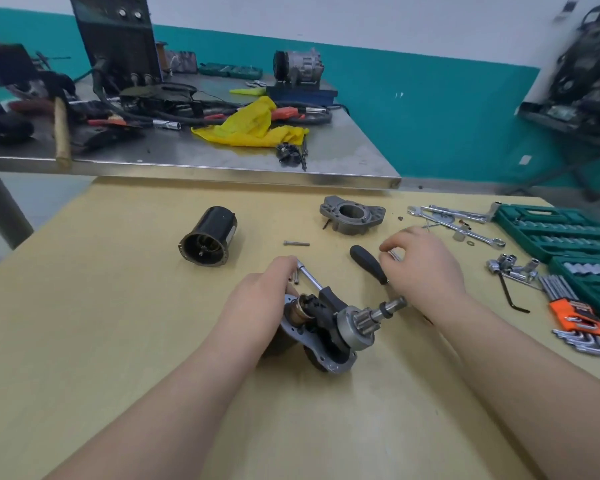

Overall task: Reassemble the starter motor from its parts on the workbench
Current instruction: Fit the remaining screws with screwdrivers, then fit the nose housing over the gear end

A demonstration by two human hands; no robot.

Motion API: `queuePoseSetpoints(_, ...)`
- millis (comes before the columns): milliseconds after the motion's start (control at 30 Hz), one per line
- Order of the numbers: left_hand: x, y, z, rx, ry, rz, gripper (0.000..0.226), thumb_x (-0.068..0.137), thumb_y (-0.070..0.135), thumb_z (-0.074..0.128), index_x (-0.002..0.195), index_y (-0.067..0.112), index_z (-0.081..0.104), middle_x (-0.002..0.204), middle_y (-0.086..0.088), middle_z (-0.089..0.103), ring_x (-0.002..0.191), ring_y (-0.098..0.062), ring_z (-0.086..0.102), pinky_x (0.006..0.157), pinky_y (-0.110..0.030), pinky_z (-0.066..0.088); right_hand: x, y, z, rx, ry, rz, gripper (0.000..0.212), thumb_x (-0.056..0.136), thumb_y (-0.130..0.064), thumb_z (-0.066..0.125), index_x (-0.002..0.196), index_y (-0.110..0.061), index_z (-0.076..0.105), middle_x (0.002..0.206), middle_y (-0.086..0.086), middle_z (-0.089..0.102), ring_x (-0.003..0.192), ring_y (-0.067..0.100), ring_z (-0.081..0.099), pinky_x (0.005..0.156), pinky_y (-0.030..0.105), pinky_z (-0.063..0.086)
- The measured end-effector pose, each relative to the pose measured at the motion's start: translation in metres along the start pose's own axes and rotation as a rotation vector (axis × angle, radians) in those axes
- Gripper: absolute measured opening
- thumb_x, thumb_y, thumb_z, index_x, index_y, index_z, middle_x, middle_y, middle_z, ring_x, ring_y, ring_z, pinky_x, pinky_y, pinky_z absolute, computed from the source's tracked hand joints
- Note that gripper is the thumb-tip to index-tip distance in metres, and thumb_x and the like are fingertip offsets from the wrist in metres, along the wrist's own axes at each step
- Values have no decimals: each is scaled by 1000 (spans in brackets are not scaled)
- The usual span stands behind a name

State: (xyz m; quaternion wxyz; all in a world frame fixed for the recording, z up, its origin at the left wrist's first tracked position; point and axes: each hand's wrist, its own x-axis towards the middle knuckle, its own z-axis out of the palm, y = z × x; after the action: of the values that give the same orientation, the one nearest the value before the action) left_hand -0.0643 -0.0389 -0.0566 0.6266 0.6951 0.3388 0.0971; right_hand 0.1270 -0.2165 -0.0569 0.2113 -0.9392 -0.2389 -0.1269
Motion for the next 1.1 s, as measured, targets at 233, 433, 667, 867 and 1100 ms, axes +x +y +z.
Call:
queuePoseSetpoints(233, -3, -18, -6, -30, -62, 162, 85, 73, 88, 45, 71, 4, 60, 62, 2, 57, 56, -11, 49, 69, -39, 40, 74, -40, 11, -133, -140, -90, 46, 96, -47, 67, 140, -35, 63, 136, 4, 58, 131, 29, 49, 98, 44, 48)
queuePoseSetpoints(433, -7, -18, -7, -32, -84, 256, 82, 76, 87, 44, 75, 9, 69, 63, 3, 64, 61, -11, 57, 71, -37, 47, 108, -40, 30, -199, -381, -80, 53, 95, -63, 67, 133, -25, 72, 129, 10, 55, 117, 30, 55, 99, 45, 53)
queuePoseSetpoints(667, -5, -16, -7, -28, -71, 273, 83, 76, 87, 42, 74, 8, 66, 63, 3, 64, 62, -11, 57, 73, -38, 47, 101, -32, 38, -68, -320, -132, 29, 93, -50, 77, 110, -26, 79, 127, 1, 51, 108, 21, 54, 95, 37, 47)
queuePoseSetpoints(867, -2, -15, -7, -55, -90, 272, 75, 77, 86, 44, 74, 15, 69, 69, 2, 66, 69, -14, 60, 78, -40, 47, 89, -30, 44, 105, -260, -100, 21, 94, -43, 79, 108, -28, 77, 126, -7, 47, 108, 17, 50, 92, 35, 42)
queuePoseSetpoints(1100, 3, -16, -6, -45, -131, 227, 76, 77, 88, 43, 75, 16, 69, 77, -1, 70, 80, -20, 62, 99, -55, 51, 82, -36, 22, 496, -132, 21, 11, 99, -39, 72, 103, -30, 77, 107, -6, 69, 96, 17, 63, 77, 33, 47)
